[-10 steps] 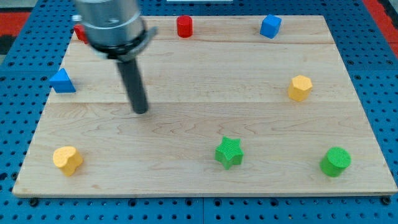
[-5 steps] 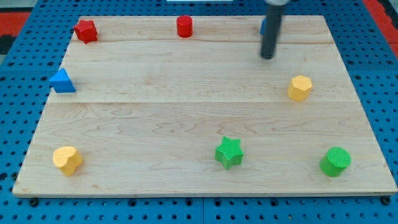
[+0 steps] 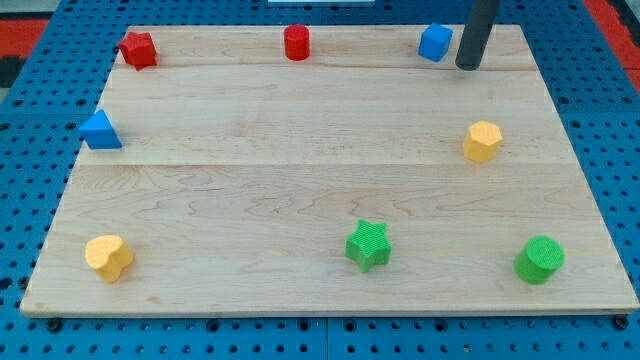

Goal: Slightly move the blue cube towards the red circle

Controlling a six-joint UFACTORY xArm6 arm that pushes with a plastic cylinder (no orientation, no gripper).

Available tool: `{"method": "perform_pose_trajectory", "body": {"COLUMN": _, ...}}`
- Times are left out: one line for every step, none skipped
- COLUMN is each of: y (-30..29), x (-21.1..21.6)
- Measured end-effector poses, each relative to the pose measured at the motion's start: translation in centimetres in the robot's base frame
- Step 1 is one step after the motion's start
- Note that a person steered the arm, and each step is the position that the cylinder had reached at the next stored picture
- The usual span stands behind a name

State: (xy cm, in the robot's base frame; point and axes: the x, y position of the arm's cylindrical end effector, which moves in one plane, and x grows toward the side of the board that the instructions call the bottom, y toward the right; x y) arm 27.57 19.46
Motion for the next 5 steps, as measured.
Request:
{"method": "perform_pose_trajectory", "body": {"y": 0.7, "x": -3.5}}
{"method": "perform_pose_trajectory", "body": {"y": 5.9, "x": -4.8}}
{"method": "perform_pose_trajectory", "body": {"y": 2.9, "x": -8.4}}
{"method": "perform_pose_trajectory", "body": {"y": 0.5, "x": -7.9}}
{"method": "perform_pose_trajectory", "body": {"y": 4.0, "x": -8.0}}
